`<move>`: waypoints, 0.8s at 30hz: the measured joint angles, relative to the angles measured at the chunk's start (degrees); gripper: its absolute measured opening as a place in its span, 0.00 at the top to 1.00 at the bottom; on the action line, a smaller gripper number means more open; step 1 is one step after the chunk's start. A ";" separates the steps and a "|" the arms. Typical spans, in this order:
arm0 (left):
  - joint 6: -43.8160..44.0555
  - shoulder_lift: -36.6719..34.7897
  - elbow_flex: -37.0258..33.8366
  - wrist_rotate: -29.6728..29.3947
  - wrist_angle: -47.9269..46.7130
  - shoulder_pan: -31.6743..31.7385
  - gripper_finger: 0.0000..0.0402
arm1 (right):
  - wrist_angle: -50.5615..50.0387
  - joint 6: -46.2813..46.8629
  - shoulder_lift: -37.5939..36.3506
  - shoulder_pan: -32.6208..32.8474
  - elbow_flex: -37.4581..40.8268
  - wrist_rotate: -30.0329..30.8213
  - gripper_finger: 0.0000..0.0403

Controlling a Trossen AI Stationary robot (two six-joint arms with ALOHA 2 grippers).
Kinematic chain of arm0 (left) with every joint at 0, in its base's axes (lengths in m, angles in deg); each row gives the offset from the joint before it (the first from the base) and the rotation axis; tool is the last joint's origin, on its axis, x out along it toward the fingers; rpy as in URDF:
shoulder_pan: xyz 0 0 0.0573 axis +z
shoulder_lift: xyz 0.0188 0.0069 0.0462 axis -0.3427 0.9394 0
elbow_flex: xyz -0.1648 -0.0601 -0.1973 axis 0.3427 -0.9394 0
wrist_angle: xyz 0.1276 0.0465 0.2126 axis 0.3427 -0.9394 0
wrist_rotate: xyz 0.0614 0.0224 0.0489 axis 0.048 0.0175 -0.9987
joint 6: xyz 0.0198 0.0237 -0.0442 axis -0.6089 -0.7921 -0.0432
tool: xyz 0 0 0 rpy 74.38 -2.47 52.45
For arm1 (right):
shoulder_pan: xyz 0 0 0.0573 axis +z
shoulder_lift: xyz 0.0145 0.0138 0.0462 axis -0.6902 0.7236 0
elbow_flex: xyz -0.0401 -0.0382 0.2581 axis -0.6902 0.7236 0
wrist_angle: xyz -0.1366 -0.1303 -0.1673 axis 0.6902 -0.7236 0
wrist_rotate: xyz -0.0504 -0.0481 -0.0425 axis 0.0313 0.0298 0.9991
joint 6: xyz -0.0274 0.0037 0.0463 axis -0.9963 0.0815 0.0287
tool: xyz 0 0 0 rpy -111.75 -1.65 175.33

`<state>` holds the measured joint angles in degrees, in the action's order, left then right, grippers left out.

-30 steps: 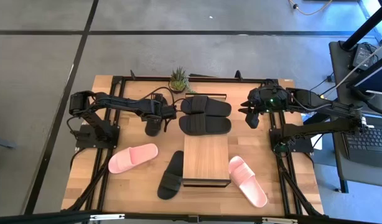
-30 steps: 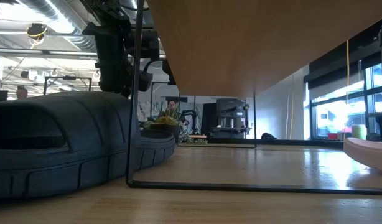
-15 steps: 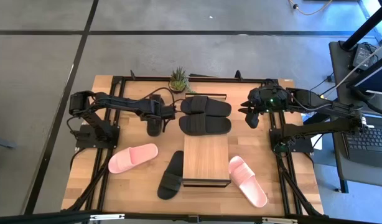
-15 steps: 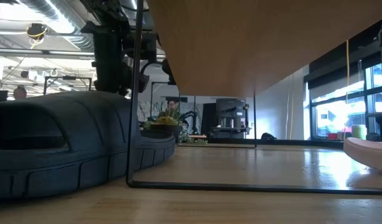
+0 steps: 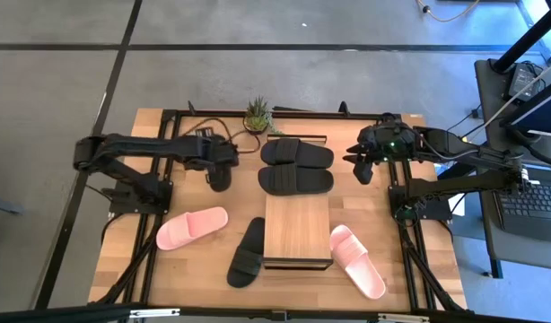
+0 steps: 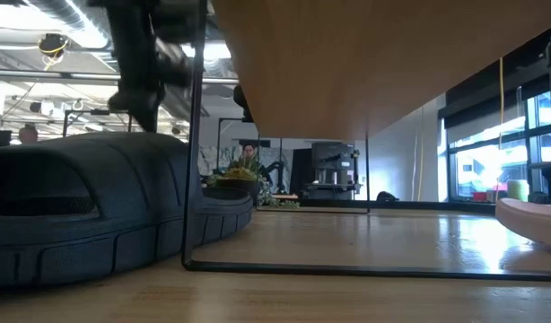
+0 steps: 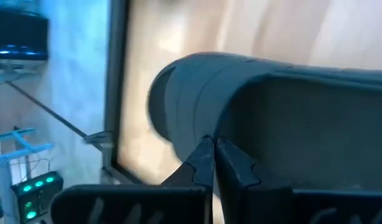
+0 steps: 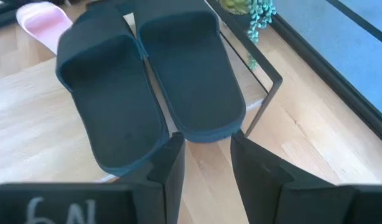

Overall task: Pick and place slides into the shelf
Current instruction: Put the black slipper on the shelf

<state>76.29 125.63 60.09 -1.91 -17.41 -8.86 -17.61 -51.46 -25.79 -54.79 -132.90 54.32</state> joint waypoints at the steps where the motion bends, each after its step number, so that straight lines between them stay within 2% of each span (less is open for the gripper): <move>1: 0.88 -1.53 0.50 -0.79 -0.14 0.04 1.00 | 0.74 -0.04 0.00 -0.02 0.00 0.02 0.68; 7: 3.81 -9.38 4.81 -3.29 0.13 0.06 1.00 | 6.88 -0.65 0.00 0.00 0.00 0.02 0.68; 13: 3.35 -13.25 9.92 -6.61 5.26 -0.44 1.00 | 18.23 -0.20 0.00 0.00 0.00 0.01 0.67; 18: -4.31 -13.67 13.16 -9.68 16.98 -1.41 1.00 | 30.43 9.11 0.31 0.00 0.00 0.00 0.67; 24: -20.28 -12.31 13.98 -9.95 37.72 -2.63 1.00 | 38.27 10.31 2.33 0.02 0.00 -0.02 0.67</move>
<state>56.01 113.32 74.07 -11.86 20.31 -11.49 20.66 -41.14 -23.46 -54.77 -132.90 54.30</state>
